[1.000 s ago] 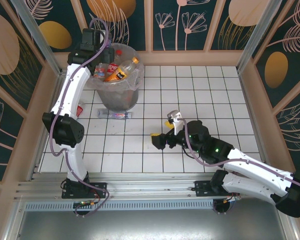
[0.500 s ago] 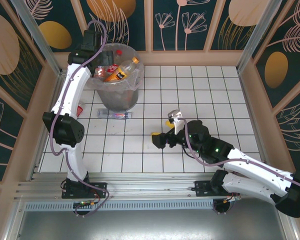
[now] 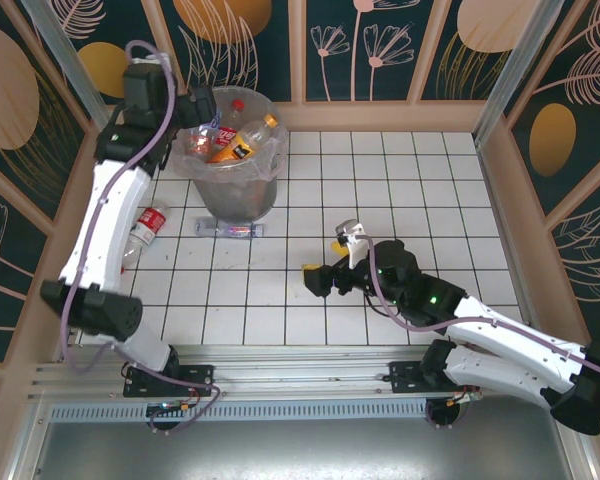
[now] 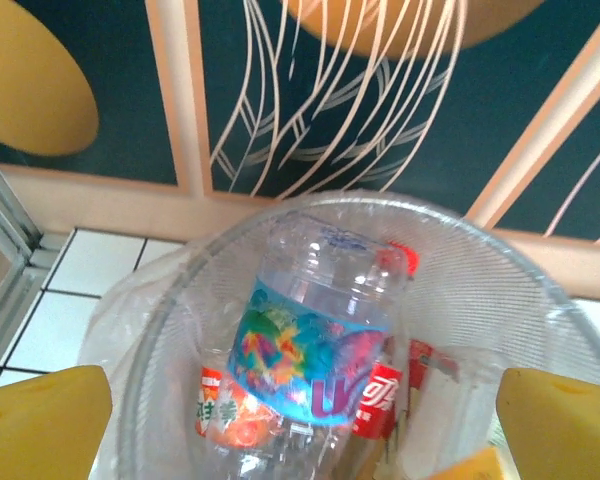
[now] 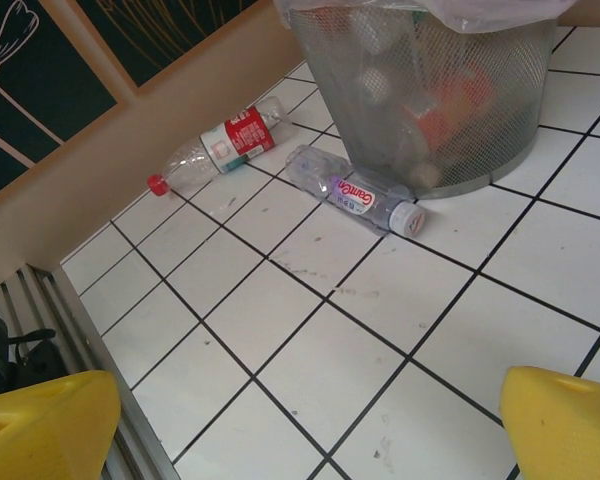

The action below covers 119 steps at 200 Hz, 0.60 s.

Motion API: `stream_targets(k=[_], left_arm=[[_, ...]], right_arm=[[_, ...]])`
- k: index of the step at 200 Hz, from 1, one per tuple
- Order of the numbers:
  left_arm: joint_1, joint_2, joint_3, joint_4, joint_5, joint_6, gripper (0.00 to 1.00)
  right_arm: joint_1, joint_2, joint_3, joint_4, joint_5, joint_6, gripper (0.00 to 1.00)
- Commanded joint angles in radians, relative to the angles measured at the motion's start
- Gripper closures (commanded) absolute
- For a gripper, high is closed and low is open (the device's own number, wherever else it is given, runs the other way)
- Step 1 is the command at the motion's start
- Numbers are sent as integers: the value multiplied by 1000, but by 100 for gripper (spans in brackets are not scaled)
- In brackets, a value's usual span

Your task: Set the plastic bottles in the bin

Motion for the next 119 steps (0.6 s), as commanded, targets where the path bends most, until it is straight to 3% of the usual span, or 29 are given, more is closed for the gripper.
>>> stream_targets(k=[1, 28, 75, 119], left_arm=[[2, -85, -103, 79, 50, -38, 1], [1, -217, -292, 80, 109, -16, 1], [1, -487, -709, 233, 221, -3, 1], [2, -534, -979, 319, 252, -205, 1]], right_arm=[[-5, 2, 9, 26, -23, 11, 2], [-6, 2, 15, 25, -46, 11, 2], [-10, 3, 3, 43, -62, 16, 2], [-10, 26, -4, 66, -76, 27, 2]])
